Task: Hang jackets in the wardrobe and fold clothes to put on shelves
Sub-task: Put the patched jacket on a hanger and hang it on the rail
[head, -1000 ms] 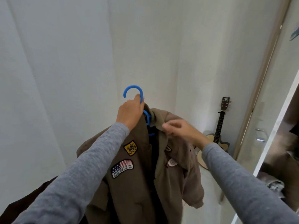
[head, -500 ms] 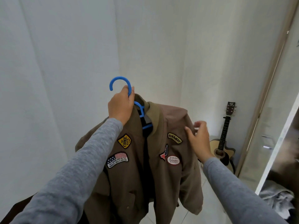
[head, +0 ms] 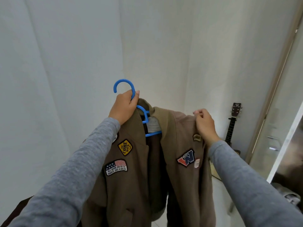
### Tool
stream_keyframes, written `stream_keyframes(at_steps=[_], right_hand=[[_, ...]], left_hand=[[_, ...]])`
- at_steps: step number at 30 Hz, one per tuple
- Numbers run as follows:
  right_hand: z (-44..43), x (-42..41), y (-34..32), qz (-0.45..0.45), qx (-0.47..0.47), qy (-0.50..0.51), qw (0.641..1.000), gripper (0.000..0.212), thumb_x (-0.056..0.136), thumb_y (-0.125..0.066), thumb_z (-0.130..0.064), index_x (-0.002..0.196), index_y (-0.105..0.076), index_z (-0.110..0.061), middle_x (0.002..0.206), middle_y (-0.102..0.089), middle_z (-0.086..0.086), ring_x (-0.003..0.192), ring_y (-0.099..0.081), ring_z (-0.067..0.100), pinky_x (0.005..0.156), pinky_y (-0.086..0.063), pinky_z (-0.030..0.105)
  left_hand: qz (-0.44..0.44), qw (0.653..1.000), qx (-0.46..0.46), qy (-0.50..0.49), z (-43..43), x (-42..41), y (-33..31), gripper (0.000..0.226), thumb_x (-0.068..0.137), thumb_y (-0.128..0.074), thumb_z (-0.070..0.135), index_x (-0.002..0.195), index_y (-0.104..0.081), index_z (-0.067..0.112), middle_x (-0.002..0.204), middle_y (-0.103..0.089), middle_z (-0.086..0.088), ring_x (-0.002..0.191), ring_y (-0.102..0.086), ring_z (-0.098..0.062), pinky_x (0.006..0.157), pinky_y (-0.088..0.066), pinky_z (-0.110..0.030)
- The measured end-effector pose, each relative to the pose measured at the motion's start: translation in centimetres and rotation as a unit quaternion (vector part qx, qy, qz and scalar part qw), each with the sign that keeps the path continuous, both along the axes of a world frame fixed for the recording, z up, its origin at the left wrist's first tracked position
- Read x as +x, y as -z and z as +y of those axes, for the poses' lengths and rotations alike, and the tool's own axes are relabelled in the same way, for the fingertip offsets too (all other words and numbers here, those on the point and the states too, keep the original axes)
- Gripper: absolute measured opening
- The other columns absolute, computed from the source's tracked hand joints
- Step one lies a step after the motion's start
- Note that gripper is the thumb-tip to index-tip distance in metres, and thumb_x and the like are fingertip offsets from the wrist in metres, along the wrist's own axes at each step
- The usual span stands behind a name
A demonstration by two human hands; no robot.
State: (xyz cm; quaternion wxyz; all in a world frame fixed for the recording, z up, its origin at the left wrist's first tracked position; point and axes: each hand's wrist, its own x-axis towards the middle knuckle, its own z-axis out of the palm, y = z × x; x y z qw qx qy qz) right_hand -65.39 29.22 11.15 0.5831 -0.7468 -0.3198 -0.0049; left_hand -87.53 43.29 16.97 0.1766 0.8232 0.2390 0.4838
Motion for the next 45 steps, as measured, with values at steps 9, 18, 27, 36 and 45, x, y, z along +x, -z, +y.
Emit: stream_keyframes(at_steps=[9,18,27,36,45], right_hand=[[-0.3,-2.7,1.3,-0.294,0.012,-0.164,0.941,0.027,0.095,-0.038,-0.028,0.102,-0.063,-0.018,0.094,-0.063,-0.005,0.087,-0.056,0.014,0.079,-0.046,0.031],[-0.5,-3.0,-1.1,-0.272,-0.014,-0.121,0.955,0.024,0.094,-0.04,-0.017,0.085,-0.061,-0.01,0.066,-0.047,-0.006,0.083,-0.048,0.025,0.078,-0.041,0.041],[0.6,-4.0,-7.9,-0.276,-0.017,-0.135,0.951,0.022,0.098,-0.04,-0.014,0.086,-0.057,-0.008,0.074,-0.053,0.004,0.082,-0.049,0.026,0.072,-0.035,0.035],[0.0,-2.9,-3.4,-0.169,-0.005,-0.099,0.981,0.031,0.098,-0.038,-0.033,0.083,-0.056,-0.012,0.08,-0.063,0.003,0.081,-0.057,0.024,0.077,-0.044,0.04],[-1.6,-3.8,4.8,-0.105,0.141,0.023,0.984,0.035,0.092,-0.054,-0.038,0.116,-0.044,-0.016,0.107,-0.046,-0.005,0.092,-0.047,0.004,0.089,-0.037,0.029]], left_hand=[[0.023,0.997,-0.013,-0.072,-0.9,0.9,0.0,0.038,0.099,-0.038,0.03,0.062,-0.037,0.02,0.058,-0.042,0.001,0.051,-0.038,-0.013,0.052,-0.034,-0.028],[0.076,0.997,0.007,0.014,-2.4,0.0,-1.3,0.04,0.1,-0.038,0.029,0.062,-0.033,0.017,0.055,-0.035,0.002,0.048,-0.031,-0.011,0.052,-0.03,-0.022],[0.131,0.987,0.048,0.074,-4.7,1.1,-1.7,0.041,0.1,-0.039,0.03,0.061,-0.033,0.018,0.053,-0.036,0.002,0.046,-0.031,-0.011,0.049,-0.029,-0.02],[0.01,0.999,0.013,0.03,-2.9,-0.2,-2.3,0.042,0.099,-0.041,0.029,0.06,-0.031,0.017,0.054,-0.032,0.003,0.048,-0.028,-0.009,0.048,-0.029,-0.016],[-0.024,0.998,0.008,-0.061,-2.0,-0.7,-2.2,0.04,0.099,-0.04,0.034,0.061,-0.035,0.02,0.056,-0.039,0.004,0.05,-0.036,-0.01,0.051,-0.031,-0.025]])
